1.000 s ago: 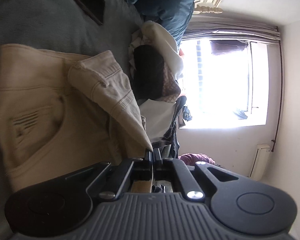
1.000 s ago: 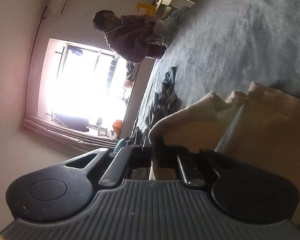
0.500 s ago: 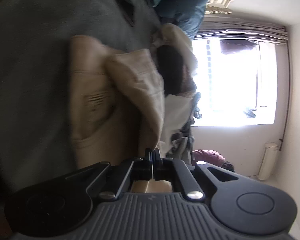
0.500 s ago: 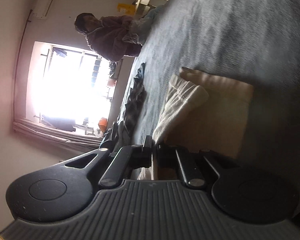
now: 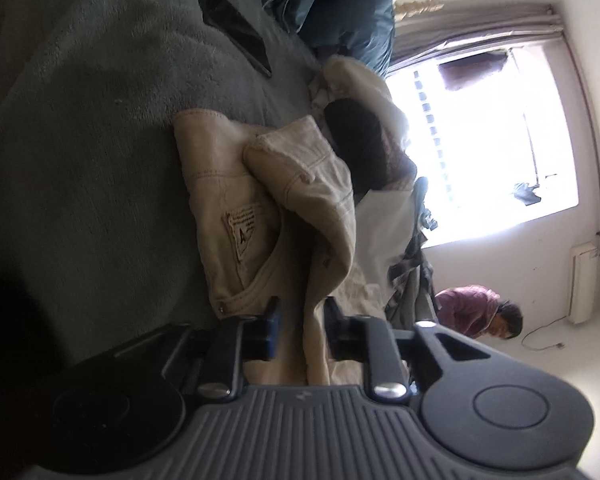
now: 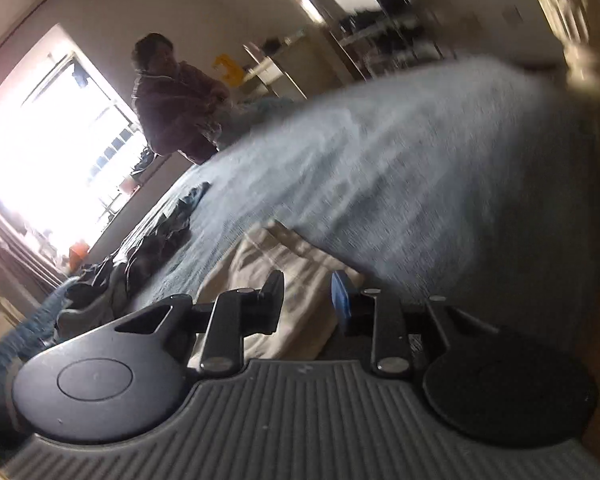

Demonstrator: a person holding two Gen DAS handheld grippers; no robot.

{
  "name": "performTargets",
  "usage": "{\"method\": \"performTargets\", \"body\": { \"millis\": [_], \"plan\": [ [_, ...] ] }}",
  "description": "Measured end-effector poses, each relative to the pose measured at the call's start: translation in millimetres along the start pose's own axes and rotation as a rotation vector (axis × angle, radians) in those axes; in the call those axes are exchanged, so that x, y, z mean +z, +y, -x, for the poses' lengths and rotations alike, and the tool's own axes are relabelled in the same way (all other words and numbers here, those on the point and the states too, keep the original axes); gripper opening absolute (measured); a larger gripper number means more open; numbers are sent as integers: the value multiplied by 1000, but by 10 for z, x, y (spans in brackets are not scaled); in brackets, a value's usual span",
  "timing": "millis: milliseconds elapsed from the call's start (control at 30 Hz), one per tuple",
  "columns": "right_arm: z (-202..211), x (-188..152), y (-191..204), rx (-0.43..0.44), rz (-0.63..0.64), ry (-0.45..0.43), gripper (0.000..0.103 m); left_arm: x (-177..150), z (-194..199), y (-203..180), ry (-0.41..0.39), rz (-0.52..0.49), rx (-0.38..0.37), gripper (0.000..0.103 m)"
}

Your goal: Fold clothes

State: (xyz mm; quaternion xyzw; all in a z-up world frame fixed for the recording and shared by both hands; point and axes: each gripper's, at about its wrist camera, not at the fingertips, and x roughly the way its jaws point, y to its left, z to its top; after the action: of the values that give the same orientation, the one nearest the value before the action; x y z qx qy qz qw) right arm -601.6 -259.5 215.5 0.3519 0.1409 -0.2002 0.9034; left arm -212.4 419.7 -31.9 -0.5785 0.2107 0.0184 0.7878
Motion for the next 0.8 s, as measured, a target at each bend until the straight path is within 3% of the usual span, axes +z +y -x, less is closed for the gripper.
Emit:
{"method": "performTargets", "body": {
  "millis": [33,67,133,233,400,467,533,633,800],
  "plan": [
    [46,-57,177,53,49,-15,27,1,10,19,-11,4,-13,41],
    [90,-115,356,106,99,-29,27,4,17,36,-19,7,-26,43],
    [73,-316,831,257,218,26,27,13,28,58,-32,4,-45,46],
    [15,-826,1717,498,515,167,32,54,48,68,-61,-10,-68,52],
    [161,-2015,3027,819,1022,297,38,252,-22,167,-78,117,-173,54],
    [278,-2435,3375,908,1137,324,41,330,-59,228,-69,176,-200,54],
    [392,-2803,3687,993,1221,351,41,390,-81,237,-81,190,-172,54],
    [638,-3247,3909,1037,1308,336,41,461,-151,260,-85,214,-162,54],
    [665,-3658,4129,972,1451,287,41,563,-347,260,-37,237,-139,46]
  ]
}}
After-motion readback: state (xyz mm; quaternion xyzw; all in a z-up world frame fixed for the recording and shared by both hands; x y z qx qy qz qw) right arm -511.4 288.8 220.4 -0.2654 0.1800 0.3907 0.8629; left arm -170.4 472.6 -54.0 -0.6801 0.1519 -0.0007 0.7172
